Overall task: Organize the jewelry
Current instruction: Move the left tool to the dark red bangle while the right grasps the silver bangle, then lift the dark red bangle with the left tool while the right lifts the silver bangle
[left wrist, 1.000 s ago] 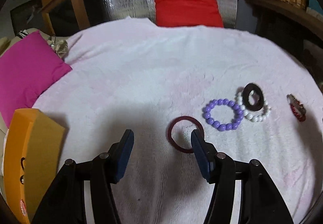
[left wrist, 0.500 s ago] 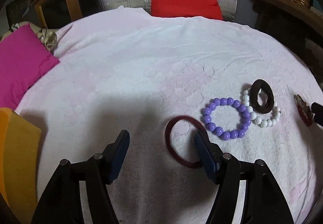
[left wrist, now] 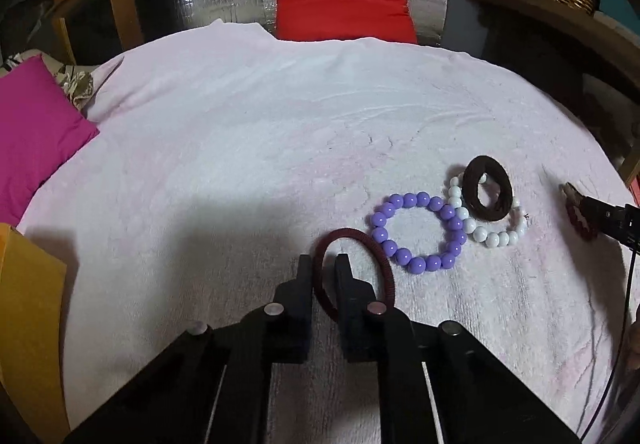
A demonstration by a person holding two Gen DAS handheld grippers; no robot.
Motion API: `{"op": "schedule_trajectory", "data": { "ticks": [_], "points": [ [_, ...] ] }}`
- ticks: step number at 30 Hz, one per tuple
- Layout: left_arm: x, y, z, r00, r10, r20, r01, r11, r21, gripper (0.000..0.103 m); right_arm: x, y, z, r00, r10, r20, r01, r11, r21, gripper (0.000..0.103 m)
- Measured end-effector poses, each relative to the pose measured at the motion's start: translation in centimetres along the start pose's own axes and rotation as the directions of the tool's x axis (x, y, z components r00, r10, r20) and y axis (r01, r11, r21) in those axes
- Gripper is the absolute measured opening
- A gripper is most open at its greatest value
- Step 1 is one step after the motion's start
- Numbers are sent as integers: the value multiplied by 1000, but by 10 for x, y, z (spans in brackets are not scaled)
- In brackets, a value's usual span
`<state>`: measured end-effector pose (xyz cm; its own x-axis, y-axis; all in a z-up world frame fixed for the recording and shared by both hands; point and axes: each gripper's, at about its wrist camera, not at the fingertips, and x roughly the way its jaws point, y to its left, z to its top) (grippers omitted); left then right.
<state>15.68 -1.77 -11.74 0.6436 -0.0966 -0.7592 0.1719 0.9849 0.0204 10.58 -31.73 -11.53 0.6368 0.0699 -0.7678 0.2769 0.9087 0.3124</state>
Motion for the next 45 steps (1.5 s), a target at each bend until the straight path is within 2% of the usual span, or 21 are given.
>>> {"op": "schedule_trajectory", "data": {
  "ticks": [3, 7, 8, 9, 11, 20, 22, 23, 24, 26, 29, 31, 32, 33, 35, 37, 40, 42, 43, 44, 45],
  "points": [
    [-7, 4, 0, 1000, 0, 14, 0, 1000, -2, 10, -12, -5, 1, 1000, 9, 20, -9, 1000, 0, 57],
    [-17, 13, -1, 1000, -3, 30, 4, 1000, -15, 10, -30, -9, 5, 997, 62, 46, -62, 998, 15, 56],
    [-18, 16, -1, 1000, -7, 29, 8, 1000, -24, 9, -34, -10, 5, 996, 76, 47, -77, 997, 20, 50],
    [-19, 21, -1, 1000, -11, 28, 12, 999, -37, 9, -36, -9, 6, 995, 92, 42, -93, 995, 21, 27],
    [-23, 29, -3, 1000, -2, 31, 4, 999, -49, 9, -41, -9, 6, 992, 124, 15, -125, 992, 36, 26],
    [-27, 49, -9, 1000, -17, 24, 20, 996, -91, 9, -73, 0, -2, 973, 231, 22, -231, 973, -7, 26],
    [-27, 48, -7, 999, -23, 26, 26, 995, -99, 18, -79, -5, 0, 966, 258, 27, -258, 966, 6, 26],
    [-26, 47, -7, 999, -37, 29, 40, 993, -107, 30, -83, -7, 0, 965, 262, 36, -262, 965, 10, 25],
    [-24, 45, -6, 999, -40, 30, 44, 993, -112, 50, -85, -10, 1, 963, 266, 43, -267, 964, 16, 25],
    [-21, 41, -5, 999, -41, 36, 44, 993, -110, 73, -84, -14, 3, 968, 245, 44, -247, 969, 28, 26],
    [-13, 28, -4, 999, -30, 25, 31, 997, -67, 74, -78, -29, 6, 991, 132, 23, -133, 988, 79, 28],
    [-5, 20, -4, 1000, -21, 3, 21, 999, -39, 74, -71, -36, 8, 997, 78, 11, -79, 991, 105, 46],
    [-2, 18, -4, 1000, -18, -6, 18, 999, -32, 74, -68, -40, 9, 998, 64, 7, -64, 990, 124, 66],
    [3, 15, -4, 1000, -14, -19, 13, 1000, -26, 74, -65, -42, 10, 998, 58, 14, -60, 988, 144, 76],
    [7, 13, -4, 1000, -15, -18, 14, 999, -31, 74, -60, -42, 10, 997, 73, 25, -76, 988, 133, 76],
    [7, 12, -3, 1000, -23, -14, 22, 999, -42, 74, -48, -36, 12, 999, 30, 15, -31, 995, 95, 76],
    [7, 12, -4, 999, -41, -14, 40, 998, -47, 71, -30, -28, 7, 1000, 10, -8, -10, 999, 50, 76],
    [6, 12, -4, 998, -63, -8, 62, 997, -44, 54, -17, -17, 4, 999, -37, -37, 38, 999, 7, 76],
    [5, 12, -4, 998, -64, -4, 64, 997, -40, 50, -11, -11, 4, 997, -67, -36, 66, 998, -24, 74],
    [4, 10, -4, 998, -68, 1, 68, 997, -29, 37, -9, -7, 2, 995, -99, -23, 97, 994, -53, 71],
    [3, 10, -4, 997, -72, 3, 72, 997, -22, 26, -7, -2, 1, 991, -132, -12, 131, 988, -84, 64]
  ]
}}
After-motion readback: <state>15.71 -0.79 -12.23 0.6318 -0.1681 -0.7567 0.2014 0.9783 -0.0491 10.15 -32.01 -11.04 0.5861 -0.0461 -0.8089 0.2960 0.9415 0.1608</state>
